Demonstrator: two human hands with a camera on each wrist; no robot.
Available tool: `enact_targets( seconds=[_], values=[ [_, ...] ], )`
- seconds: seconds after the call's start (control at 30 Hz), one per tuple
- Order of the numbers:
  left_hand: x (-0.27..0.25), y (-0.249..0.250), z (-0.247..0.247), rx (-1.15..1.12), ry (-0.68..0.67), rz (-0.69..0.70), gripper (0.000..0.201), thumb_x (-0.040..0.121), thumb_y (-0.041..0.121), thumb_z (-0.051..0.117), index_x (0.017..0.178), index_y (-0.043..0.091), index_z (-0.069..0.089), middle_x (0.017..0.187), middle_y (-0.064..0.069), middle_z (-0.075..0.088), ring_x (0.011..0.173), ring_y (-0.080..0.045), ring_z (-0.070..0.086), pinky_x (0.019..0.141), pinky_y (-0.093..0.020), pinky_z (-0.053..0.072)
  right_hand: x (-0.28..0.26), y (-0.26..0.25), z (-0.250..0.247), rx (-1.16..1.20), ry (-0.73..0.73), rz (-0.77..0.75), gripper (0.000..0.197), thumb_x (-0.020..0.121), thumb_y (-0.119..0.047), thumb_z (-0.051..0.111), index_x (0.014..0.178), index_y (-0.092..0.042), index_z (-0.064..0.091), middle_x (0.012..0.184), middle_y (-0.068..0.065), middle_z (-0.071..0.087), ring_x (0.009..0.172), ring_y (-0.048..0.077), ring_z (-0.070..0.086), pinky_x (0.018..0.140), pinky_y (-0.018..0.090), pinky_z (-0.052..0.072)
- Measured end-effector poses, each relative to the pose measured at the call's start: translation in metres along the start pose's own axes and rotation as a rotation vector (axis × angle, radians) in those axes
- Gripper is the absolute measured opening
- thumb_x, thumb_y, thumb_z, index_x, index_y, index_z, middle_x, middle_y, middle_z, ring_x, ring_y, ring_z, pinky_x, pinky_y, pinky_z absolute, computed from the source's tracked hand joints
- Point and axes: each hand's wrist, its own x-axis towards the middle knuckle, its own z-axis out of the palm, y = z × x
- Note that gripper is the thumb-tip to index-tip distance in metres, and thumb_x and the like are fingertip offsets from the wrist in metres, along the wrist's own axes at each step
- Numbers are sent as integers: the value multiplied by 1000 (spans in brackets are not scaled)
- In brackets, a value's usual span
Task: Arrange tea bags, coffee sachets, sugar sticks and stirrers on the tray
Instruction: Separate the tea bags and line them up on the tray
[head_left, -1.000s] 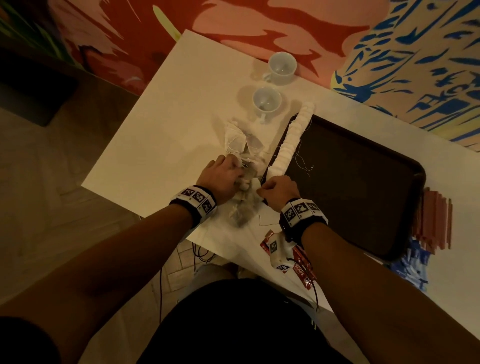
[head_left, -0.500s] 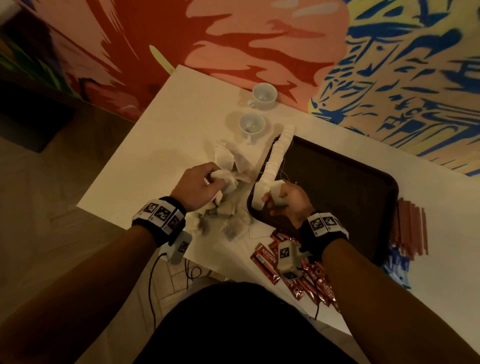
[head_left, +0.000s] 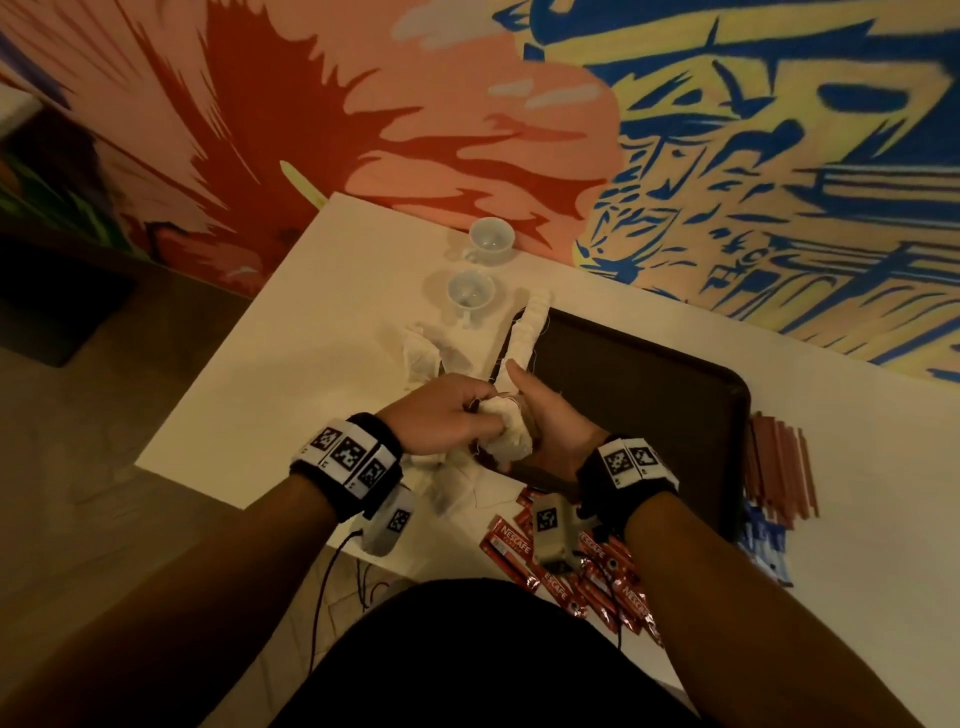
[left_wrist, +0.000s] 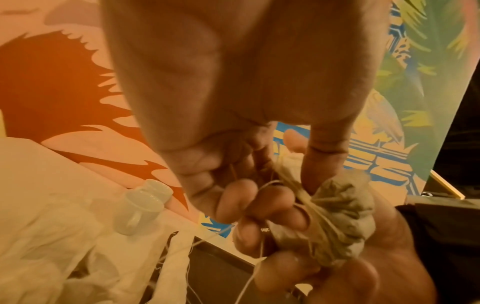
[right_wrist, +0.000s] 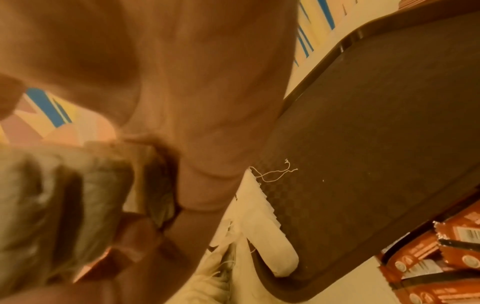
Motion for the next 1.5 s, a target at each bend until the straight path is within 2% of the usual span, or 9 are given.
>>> enact_targets(
  seconds=[0.1, 0.3, 0.37, 0.5, 0.67, 0.83, 1.0, 1.17, 1.5],
  values=[
    [9, 5, 4, 2, -9, -15, 25, 82, 36, 62, 93, 15, 71, 82, -4, 73, 74, -22, 70, 73, -38, 55, -15, 3, -7, -15, -44, -42, 47, 94, -54, 52, 114, -15, 68, 95, 11, 66, 80, 21, 60, 60, 30, 43],
    [25, 21, 23, 164, 21, 35, 20, 90, 31, 65, 73, 22, 59, 69, 8, 58, 63, -10, 55, 63, -28, 40, -42, 10, -34, 28, -11, -82, 34, 91, -34, 57, 113, -11, 67, 95, 6, 75, 88, 19, 70, 74, 32, 56],
    [28, 27, 32, 172, 38, 50, 6, 92, 28, 66, 88, 24, 65, 81, 9, 63, 74, -10, 60, 69, -28, 44, -49, 13, -42, 67, 21, -84, 33, 89, -31, 60, 111, -8, 69, 95, 8, 75, 90, 22, 70, 74, 31, 60],
    [31, 39, 49, 138, 136, 71, 25, 94, 28, 67, 118, 28, 63, 99, 9, 66, 88, -5, 61, 80, -24, 47, -63, 17, -61, 120, 85, -149, 30, 89, -24, 67, 113, -6, 69, 100, 10, 72, 87, 22, 70, 68, 30, 59],
    [28, 58, 61, -97, 247, 29, 25, 95, 19, 64, 119, 27, 61, 102, 1, 65, 79, -26, 67, 66, -35, 54, -80, 21, -81, 162, 157, -293, 30, 89, -12, 70, 117, -4, 70, 104, 10, 73, 93, 23, 71, 72, 29, 60],
    [22, 82, 71, -179, 229, 6, 19, 97, 19, 63, 116, 18, 67, 108, -2, 69, 91, -11, 67, 69, -21, 55, -99, 18, -93, 145, 160, -430, 37, 87, 0, 71, 124, 3, 65, 108, 10, 71, 103, 23, 70, 84, 35, 59],
    [15, 102, 87, -204, 126, -6, 31, 91, 28, 71, 121, 20, 66, 116, -1, 70, 108, -10, 66, 86, -31, 59, -118, 12, -97, 30, 209, -567, 35, 85, -1, 74, 119, 5, 65, 105, 15, 72, 97, 26, 70, 82, 34, 59],
    [14, 126, 109, -244, 140, 31, 35, 88, 17, 75, 121, 15, 64, 113, -7, 71, 105, -20, 68, 86, -39, 59, -142, 6, -97, -19, 240, -674, 17, 84, -5, 77, 100, -5, 71, 89, 12, 72, 79, 21, 69, 66, 30, 58],
    [5, 145, 130, -265, 218, 72, 15, 92, 7, 69, 107, 7, 70, 85, 1, 70, 77, -9, 67, 75, -24, 58, -173, 11, -112, -32, 374, -708, 20, 99, -27, 62, 107, -10, 70, 100, 12, 74, 83, 19, 68, 61, 29, 58]
  ],
)
